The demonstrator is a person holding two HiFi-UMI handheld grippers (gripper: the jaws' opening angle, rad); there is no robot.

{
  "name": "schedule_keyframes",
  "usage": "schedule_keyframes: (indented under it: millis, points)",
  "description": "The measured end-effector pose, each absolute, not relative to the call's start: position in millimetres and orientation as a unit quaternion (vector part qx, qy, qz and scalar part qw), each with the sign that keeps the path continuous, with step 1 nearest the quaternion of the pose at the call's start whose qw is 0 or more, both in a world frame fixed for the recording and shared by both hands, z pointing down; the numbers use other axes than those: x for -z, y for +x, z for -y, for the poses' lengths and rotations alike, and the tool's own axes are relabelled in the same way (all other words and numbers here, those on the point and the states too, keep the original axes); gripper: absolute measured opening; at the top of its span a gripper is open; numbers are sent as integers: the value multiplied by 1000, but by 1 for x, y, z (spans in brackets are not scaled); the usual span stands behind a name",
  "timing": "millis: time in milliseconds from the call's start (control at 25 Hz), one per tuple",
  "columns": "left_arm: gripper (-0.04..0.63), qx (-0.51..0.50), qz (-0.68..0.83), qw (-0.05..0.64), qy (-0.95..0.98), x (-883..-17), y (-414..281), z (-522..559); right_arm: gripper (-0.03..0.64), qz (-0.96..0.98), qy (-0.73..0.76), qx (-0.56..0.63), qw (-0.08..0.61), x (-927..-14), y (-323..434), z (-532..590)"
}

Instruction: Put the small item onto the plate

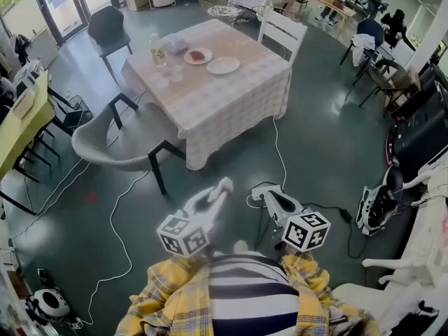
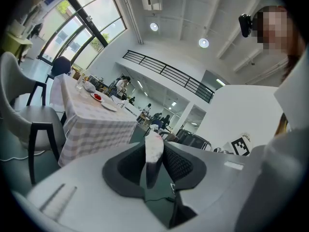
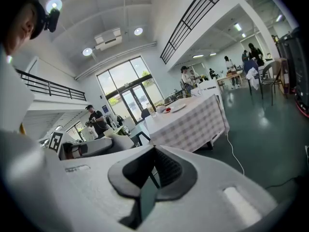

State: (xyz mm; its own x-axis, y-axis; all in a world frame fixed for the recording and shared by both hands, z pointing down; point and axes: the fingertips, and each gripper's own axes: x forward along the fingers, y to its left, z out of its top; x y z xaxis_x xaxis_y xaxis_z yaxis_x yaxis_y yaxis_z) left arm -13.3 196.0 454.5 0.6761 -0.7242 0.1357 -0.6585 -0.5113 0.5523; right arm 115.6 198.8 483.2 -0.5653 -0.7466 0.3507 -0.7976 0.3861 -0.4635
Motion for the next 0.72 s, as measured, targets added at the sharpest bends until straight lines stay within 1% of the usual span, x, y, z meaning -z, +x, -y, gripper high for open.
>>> schedule_keyframes:
  millis: [320, 720]
  points:
    - [103, 68, 406, 294, 863, -456, -2, -189, -3, 840, 461, -282, 58, -480, 127, -191]
    - [103, 76, 410, 299, 858, -464, 37, -182, -3, 847, 448, -278, 71, -488, 155, -190]
